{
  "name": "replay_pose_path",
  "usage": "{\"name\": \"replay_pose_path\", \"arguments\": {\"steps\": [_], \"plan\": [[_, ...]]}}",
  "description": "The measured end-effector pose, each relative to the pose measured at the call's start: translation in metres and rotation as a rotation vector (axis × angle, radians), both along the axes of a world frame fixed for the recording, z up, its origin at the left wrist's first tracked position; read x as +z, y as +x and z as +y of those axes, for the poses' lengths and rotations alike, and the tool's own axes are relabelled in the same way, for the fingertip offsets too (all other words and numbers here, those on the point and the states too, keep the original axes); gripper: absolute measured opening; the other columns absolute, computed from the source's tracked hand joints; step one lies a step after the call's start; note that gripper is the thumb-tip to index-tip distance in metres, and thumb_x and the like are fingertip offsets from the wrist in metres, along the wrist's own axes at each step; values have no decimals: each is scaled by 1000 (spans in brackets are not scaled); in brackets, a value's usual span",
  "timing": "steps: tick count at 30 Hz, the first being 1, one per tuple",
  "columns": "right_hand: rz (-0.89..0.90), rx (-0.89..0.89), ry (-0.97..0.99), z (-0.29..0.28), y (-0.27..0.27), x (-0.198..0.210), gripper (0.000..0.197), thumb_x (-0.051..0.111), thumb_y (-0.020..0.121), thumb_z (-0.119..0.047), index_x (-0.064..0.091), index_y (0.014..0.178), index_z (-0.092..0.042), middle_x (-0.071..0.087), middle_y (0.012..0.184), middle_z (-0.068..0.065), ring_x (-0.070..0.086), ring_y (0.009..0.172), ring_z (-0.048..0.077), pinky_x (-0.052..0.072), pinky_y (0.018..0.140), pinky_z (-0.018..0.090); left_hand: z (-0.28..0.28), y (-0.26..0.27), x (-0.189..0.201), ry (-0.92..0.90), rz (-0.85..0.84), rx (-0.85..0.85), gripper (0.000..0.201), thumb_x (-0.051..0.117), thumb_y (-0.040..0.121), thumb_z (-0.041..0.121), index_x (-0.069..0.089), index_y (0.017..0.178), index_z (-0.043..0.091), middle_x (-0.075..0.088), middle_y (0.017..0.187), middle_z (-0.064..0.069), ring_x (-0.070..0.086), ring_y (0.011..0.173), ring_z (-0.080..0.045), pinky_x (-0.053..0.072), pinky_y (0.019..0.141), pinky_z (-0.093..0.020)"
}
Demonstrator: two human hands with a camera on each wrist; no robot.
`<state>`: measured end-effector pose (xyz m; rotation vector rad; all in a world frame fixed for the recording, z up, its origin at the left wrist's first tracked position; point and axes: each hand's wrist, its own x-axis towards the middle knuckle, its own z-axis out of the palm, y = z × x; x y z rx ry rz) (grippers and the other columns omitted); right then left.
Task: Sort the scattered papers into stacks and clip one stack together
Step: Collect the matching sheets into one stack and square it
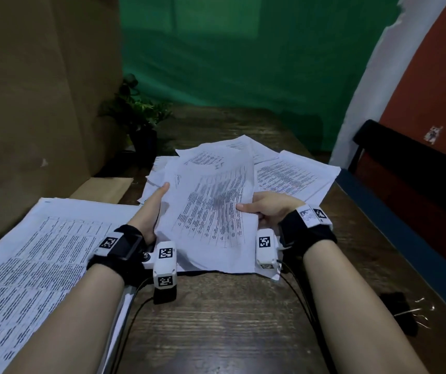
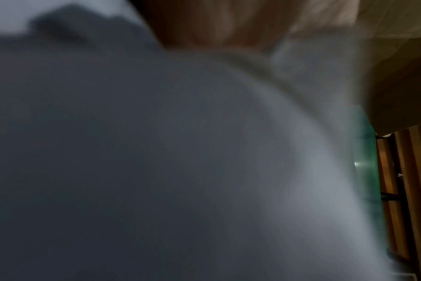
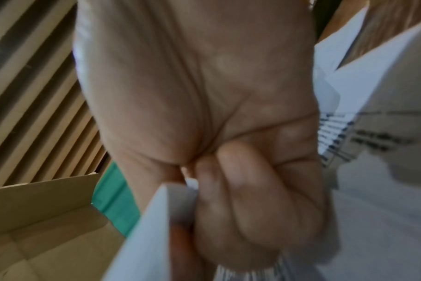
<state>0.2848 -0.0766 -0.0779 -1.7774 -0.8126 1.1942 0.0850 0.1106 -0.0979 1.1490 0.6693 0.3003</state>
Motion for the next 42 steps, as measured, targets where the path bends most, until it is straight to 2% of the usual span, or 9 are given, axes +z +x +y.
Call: {"name": "replay_pose_path", "arguments": {"steps": [4,9,11,14,21,27,31,35,42], "plan": [[-61,-305,182,5,2,1,23,63,94,-32,65,94,-9,61,65,1,52,52,14,41,41,16,0,0,-4,256,117,0,37,60,94,25,58,126,7,66,116,-13,64,103,-30,53,86,-40],[-179,-1185,142,-34,58,-6,64,66,85,-28,42,143,-18,44,140,11,54,111,32,55,89,45,6,5,-9,493,198,31,30,55,92,-1,57,122,0,66,108,-18,64,99,-34,49,90,-42],[-221,-1284,27,-58,76,-11,69,68,80,-26,43,142,-12,41,145,14,52,120,37,57,78,36,10,9,-12,484,196,42,27,52,92,-4,54,119,-2,65,95,-14,63,88,-31,49,80,-34],[35,-1193,249,-62,79,-15,46,72,79,-11,60,122,-2,62,120,16,65,92,32,51,47,22,10,11,-14,479,195,49,27,50,92,-6,51,118,-1,62,89,-11,59,77,-23,47,71,-29],[144,-1048,319,-40,67,-21,12,69,84,-1,60,92,-2,67,74,9,65,61,16,51,56,26,12,7,-15,492,235,29,29,53,90,-1,53,120,0,63,97,-13,59,89,-28,43,79,-33],[25,-1093,285,-46,72,-13,47,70,82,-5,57,127,-2,61,125,11,59,111,30,54,77,35,15,8,-17,495,234,22,30,52,91,1,54,120,1,64,103,-14,60,91,-28,44,75,-31],[221,-993,385,-33,57,-9,38,68,85,0,55,121,0,60,109,13,65,86,30,58,79,40,15,8,-18,500,243,9,30,53,91,2,52,121,3,64,108,-13,62,98,-31,48,82,-37],[268,-984,378,-28,59,-16,13,62,89,-7,54,78,-11,52,45,-3,47,34,9,39,36,16,12,8,-16,494,238,6,31,49,93,-1,50,124,2,62,104,-13,58,91,-28,44,78,-35],[312,-835,312,-18,54,-21,19,60,94,-13,58,75,-9,58,59,5,52,48,15,49,56,26,6,8,-13,470,202,19,27,46,95,-3,50,120,6,62,102,-11,59,85,-22,45,67,-26]]}}
